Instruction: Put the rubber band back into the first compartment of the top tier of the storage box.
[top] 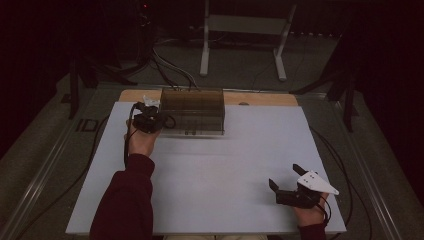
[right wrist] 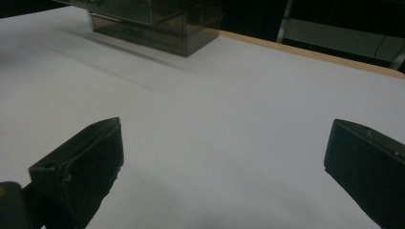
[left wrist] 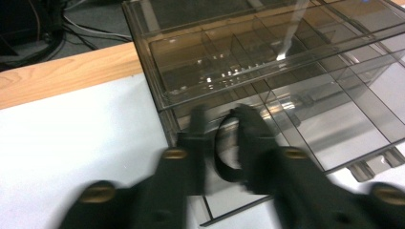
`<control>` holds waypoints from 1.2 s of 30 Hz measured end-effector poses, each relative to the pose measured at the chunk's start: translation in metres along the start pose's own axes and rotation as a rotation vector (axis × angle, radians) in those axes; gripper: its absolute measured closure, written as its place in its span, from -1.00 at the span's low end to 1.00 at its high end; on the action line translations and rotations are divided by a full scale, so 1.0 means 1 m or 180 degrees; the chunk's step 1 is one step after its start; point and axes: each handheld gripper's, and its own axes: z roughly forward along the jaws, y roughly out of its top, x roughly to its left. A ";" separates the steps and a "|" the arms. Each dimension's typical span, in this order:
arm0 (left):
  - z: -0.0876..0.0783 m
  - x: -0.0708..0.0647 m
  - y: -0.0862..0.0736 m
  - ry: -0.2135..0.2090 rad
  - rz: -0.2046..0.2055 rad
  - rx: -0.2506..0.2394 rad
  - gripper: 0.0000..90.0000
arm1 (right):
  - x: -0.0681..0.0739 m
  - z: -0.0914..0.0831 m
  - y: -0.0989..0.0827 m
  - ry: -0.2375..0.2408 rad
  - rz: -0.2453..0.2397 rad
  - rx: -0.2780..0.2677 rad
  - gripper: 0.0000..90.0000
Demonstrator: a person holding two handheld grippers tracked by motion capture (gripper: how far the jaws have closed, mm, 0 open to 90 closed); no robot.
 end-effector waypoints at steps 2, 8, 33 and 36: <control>0.000 0.000 0.000 -0.0010 -0.0024 -0.0015 0.23 | 0.000 0.000 0.000 0.0000 0.0000 0.0001 -1.00; -0.008 0.001 0.001 0.0067 -0.0058 -0.0156 -0.47 | 0.000 0.000 0.000 0.0000 -0.0002 0.0002 -1.00; -0.063 0.010 -0.024 -0.0223 0.0015 -0.0689 -0.98 | 0.000 0.000 0.000 -0.0008 -0.0001 0.0005 -1.00; -0.068 0.009 -0.026 -0.0248 0.0056 -0.0721 -0.98 | 0.000 0.000 0.000 -0.0006 0.0000 0.0007 -1.00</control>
